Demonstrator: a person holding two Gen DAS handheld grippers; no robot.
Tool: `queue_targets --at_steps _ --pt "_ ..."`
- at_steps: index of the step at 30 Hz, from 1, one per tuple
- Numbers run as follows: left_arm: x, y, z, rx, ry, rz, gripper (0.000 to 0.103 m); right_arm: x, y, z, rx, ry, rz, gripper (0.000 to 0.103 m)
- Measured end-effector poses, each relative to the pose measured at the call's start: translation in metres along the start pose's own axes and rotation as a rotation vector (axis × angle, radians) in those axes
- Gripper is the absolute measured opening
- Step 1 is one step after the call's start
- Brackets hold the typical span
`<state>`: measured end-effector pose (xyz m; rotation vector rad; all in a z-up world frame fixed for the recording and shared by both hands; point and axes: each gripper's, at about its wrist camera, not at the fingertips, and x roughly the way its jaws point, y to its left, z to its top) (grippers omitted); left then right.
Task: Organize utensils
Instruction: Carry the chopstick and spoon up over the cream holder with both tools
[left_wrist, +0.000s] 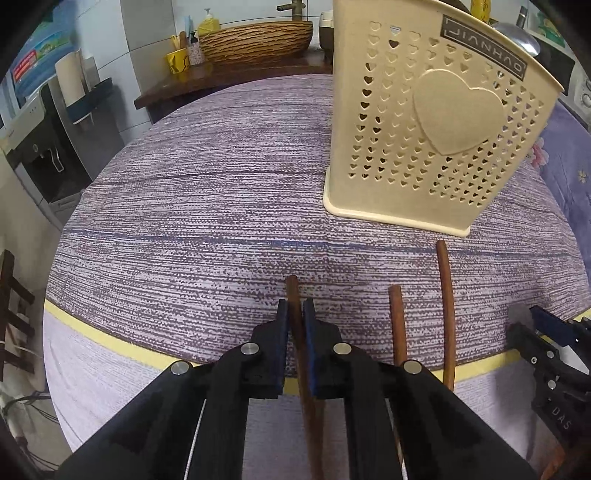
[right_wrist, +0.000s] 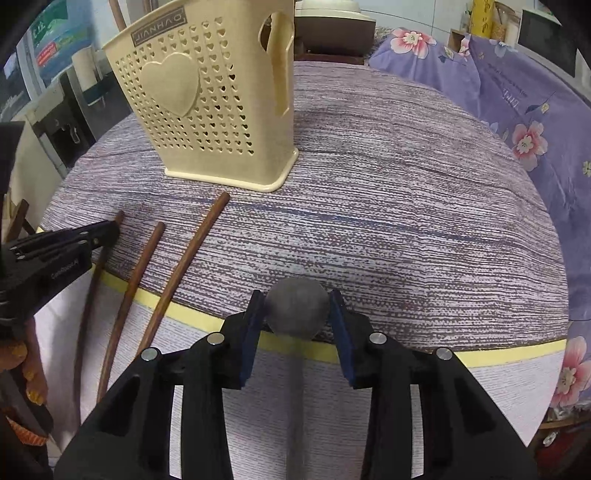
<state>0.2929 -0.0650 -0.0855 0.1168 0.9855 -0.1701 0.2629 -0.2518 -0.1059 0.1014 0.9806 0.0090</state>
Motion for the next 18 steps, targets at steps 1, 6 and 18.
queue_targets --at_steps 1,6,18 --pt "0.0 0.001 0.001 -0.007 -0.003 -0.004 0.009 -0.001 -0.003 0.001 0.011 -0.006 0.018 0.037" --pt "-0.03 0.009 0.009 -0.043 -0.087 -0.035 0.009 -0.03 -0.01 0.005 0.027 -0.091 0.084 0.037" --pt "-0.152 0.033 0.02 -0.079 -0.38 -0.079 0.008 -0.137 -0.008 -0.002 -0.039 -0.301 0.131 0.037"
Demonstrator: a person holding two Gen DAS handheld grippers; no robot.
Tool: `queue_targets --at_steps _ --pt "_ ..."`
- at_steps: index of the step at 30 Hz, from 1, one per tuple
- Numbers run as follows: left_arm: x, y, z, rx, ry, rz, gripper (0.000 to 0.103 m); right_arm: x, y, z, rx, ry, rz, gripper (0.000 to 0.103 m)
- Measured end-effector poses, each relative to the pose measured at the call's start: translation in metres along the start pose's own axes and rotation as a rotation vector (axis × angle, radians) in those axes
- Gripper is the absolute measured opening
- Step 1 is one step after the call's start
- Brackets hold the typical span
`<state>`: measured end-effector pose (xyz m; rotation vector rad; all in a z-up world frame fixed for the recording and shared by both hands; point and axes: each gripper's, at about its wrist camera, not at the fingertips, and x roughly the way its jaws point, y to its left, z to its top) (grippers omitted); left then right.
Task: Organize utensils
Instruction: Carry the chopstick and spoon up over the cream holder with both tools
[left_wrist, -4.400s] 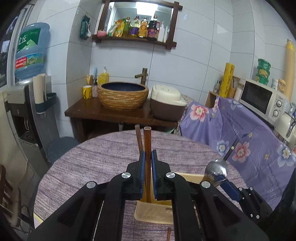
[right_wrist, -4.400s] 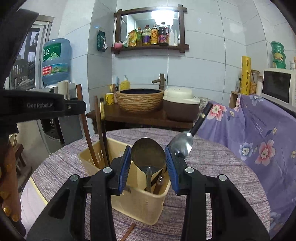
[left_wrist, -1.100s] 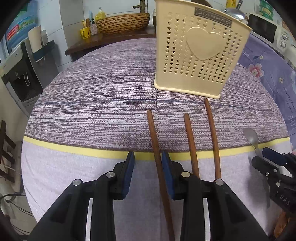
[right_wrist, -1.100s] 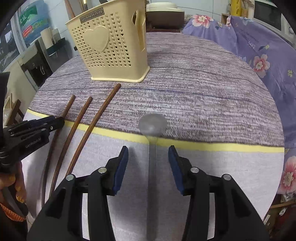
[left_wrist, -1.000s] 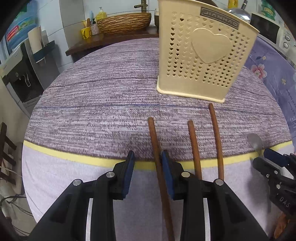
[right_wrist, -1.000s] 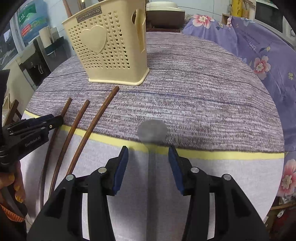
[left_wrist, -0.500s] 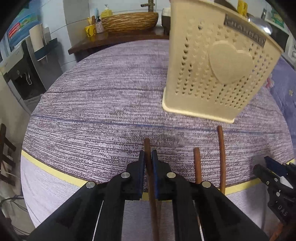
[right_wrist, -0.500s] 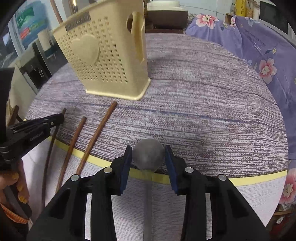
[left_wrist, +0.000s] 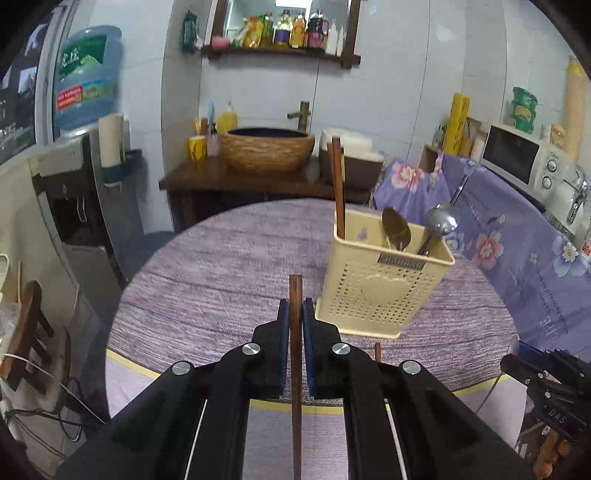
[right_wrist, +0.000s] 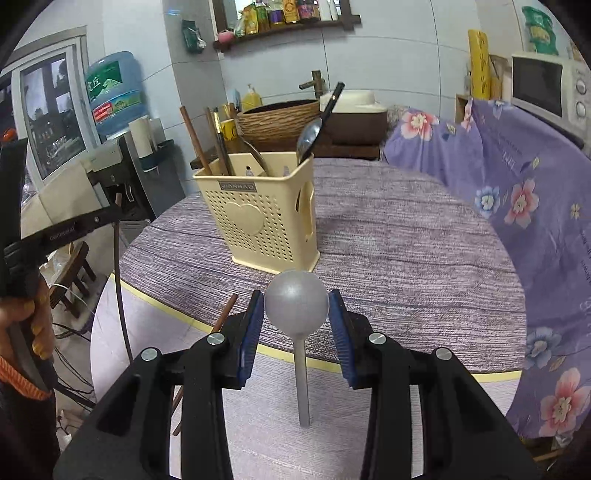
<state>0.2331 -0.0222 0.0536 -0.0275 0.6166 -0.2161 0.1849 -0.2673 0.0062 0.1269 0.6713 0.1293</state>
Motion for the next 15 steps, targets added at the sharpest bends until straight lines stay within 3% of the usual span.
queue_targets --at_steps 9,15 --pt "-0.016 0.002 0.004 -0.008 -0.044 0.003 0.008 -0.012 0.004 0.002 -0.015 -0.03 0.007 0.037" --pt "-0.033 0.003 0.036 -0.022 -0.1 -0.036 0.008 -0.021 0.01 0.035 -0.016 -0.097 0.028 0.037"
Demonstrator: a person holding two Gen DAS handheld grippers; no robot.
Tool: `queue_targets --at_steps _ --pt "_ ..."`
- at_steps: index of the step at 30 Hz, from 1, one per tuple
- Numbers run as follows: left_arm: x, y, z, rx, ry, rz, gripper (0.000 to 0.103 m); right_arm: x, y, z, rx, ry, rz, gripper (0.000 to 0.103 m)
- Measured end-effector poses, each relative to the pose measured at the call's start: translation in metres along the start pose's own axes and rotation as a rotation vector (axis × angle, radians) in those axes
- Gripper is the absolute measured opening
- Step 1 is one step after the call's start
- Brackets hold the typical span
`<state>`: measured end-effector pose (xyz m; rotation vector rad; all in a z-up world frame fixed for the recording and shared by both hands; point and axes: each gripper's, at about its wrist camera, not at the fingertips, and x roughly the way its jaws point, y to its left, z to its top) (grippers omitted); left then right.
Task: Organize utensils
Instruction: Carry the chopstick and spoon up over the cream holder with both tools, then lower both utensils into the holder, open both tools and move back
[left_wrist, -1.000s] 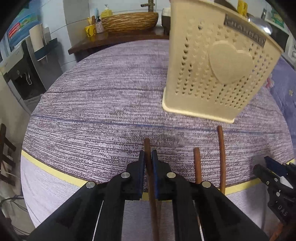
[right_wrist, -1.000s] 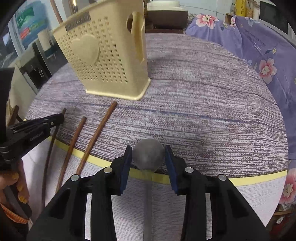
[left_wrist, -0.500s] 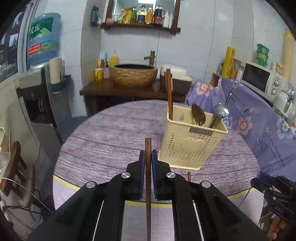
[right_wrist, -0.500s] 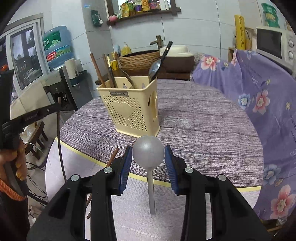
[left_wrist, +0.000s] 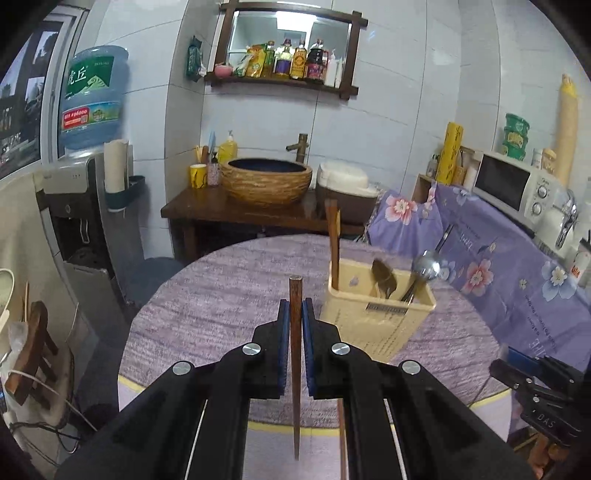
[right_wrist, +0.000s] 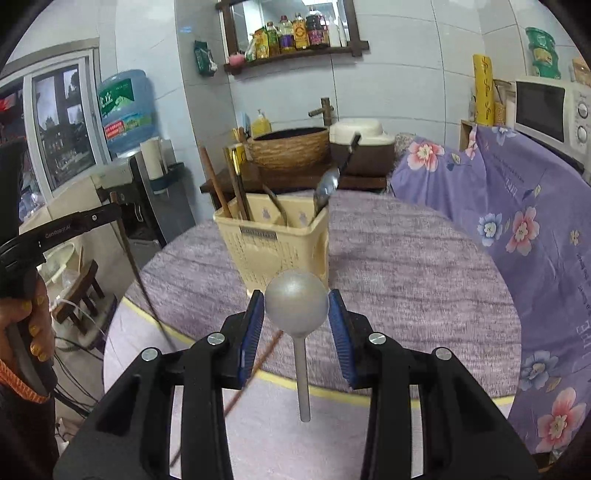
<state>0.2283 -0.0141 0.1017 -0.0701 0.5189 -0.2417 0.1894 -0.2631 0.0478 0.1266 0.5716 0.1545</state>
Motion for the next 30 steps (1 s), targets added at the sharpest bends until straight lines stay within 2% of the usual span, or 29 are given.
queue_targets --at_steps 3,8,11,13,15,18,23,30 --pt "-0.011 -0.01 0.032 0.009 -0.054 -0.023 0.008 -0.004 0.005 0.036 0.006 -0.053 0.024 0.037" --pt "-0.029 -0.034 0.1 0.005 -0.159 -0.072 0.008 -0.007 0.012 0.117 0.01 -0.172 0.024 0.037" --pt "-0.03 -0.051 0.13 0.021 -0.215 -0.059 0.008 0.0 0.018 0.154 0.001 -0.236 0.0 0.037" --pt "-0.022 -0.065 0.142 0.034 -0.242 -0.052 0.008 0.011 0.02 0.164 0.002 -0.24 -0.004 0.037" --pt "-0.011 -0.072 0.141 0.037 -0.242 -0.041 0.008 0.027 0.019 0.165 0.011 -0.234 -0.007 0.037" --pt "0.015 -0.078 0.126 0.043 -0.222 -0.025 0.008 0.054 0.015 0.149 0.009 -0.211 -0.028 0.037" --pt "0.056 -0.074 0.089 0.04 -0.131 -0.014 0.008 0.087 0.01 0.109 0.01 -0.161 -0.046 0.037" --pt "0.089 -0.064 0.051 0.037 -0.032 -0.003 0.008 0.107 0.011 0.074 -0.02 -0.126 -0.081 0.037"
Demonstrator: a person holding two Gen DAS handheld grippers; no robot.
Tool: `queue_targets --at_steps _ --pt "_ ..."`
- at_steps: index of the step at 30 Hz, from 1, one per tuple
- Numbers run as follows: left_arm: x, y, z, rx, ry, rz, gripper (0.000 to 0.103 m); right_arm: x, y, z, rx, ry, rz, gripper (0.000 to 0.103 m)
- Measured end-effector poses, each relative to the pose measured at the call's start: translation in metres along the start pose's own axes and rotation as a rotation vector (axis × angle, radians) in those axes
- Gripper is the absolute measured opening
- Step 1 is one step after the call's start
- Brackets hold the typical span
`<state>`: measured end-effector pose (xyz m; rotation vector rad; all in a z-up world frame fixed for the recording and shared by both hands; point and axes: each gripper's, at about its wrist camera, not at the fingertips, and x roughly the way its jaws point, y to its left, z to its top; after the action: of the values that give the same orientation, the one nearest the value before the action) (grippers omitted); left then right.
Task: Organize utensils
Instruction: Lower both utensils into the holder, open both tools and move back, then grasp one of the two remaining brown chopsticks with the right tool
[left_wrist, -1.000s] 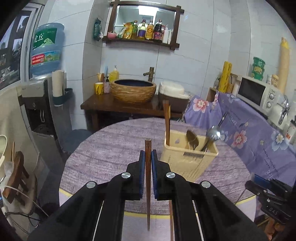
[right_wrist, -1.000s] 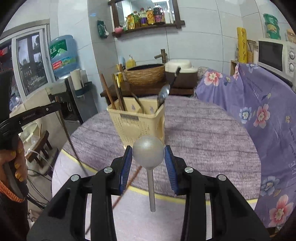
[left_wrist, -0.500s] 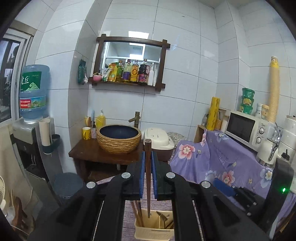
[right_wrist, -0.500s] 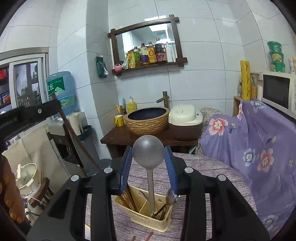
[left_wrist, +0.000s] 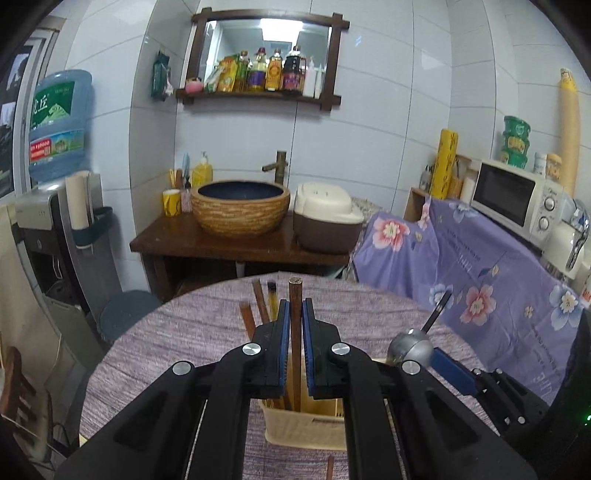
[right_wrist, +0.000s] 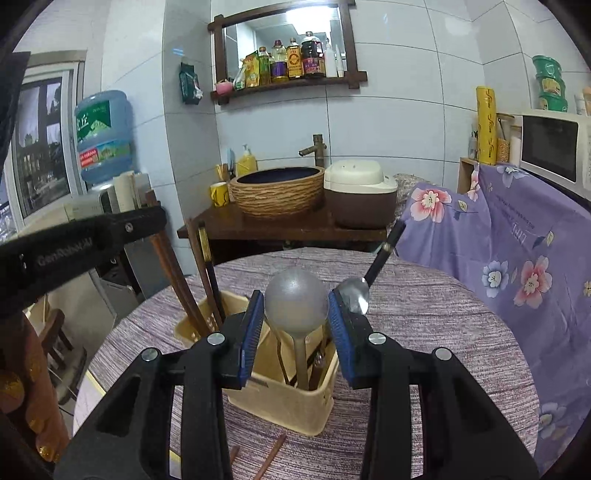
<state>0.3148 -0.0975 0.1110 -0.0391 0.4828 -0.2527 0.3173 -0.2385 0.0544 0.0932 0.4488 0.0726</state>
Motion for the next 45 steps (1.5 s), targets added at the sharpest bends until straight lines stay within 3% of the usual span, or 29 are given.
queue_targets --at_steps 3,8,10,14,16,24,29,36,40,45 --pt "0.009 0.002 -0.012 -0.002 0.03 0.01 0.008 0.006 0.001 -0.01 -0.01 0.019 -0.017 0.037" --pt "0.005 0.004 -0.015 0.02 0.015 0.03 0.009 0.009 0.001 -0.018 -0.017 0.02 -0.025 0.038" --pt "-0.002 0.003 -0.016 0.037 0.01 0.034 0.011 0.004 0.001 -0.02 -0.016 0.011 -0.037 0.045" --pt "-0.025 0.009 -0.024 0.062 -0.017 0.051 0.038 -0.013 0.002 -0.026 -0.012 0.001 -0.085 0.047" --pt "-0.043 0.019 -0.037 0.068 -0.034 0.082 0.043 -0.025 0.004 -0.035 -0.005 0.019 -0.122 0.047" --pt "-0.061 0.065 -0.123 -0.002 0.09 0.182 0.044 -0.03 0.025 -0.132 0.089 0.34 -0.073 0.047" --pt "-0.065 0.076 -0.166 -0.04 0.166 0.188 0.044 -0.018 0.048 -0.177 0.115 0.456 -0.063 0.04" --pt "-0.075 0.083 -0.186 -0.053 0.186 0.193 0.044 -0.01 0.071 -0.196 0.054 0.485 -0.132 0.036" --pt "-0.074 0.086 -0.189 -0.064 0.195 0.19 0.044 -0.011 0.068 -0.196 0.029 0.484 -0.131 0.012" --pt "-0.067 0.081 -0.199 -0.057 0.229 0.164 0.044 -0.027 0.045 -0.203 0.009 0.492 -0.111 0.007"
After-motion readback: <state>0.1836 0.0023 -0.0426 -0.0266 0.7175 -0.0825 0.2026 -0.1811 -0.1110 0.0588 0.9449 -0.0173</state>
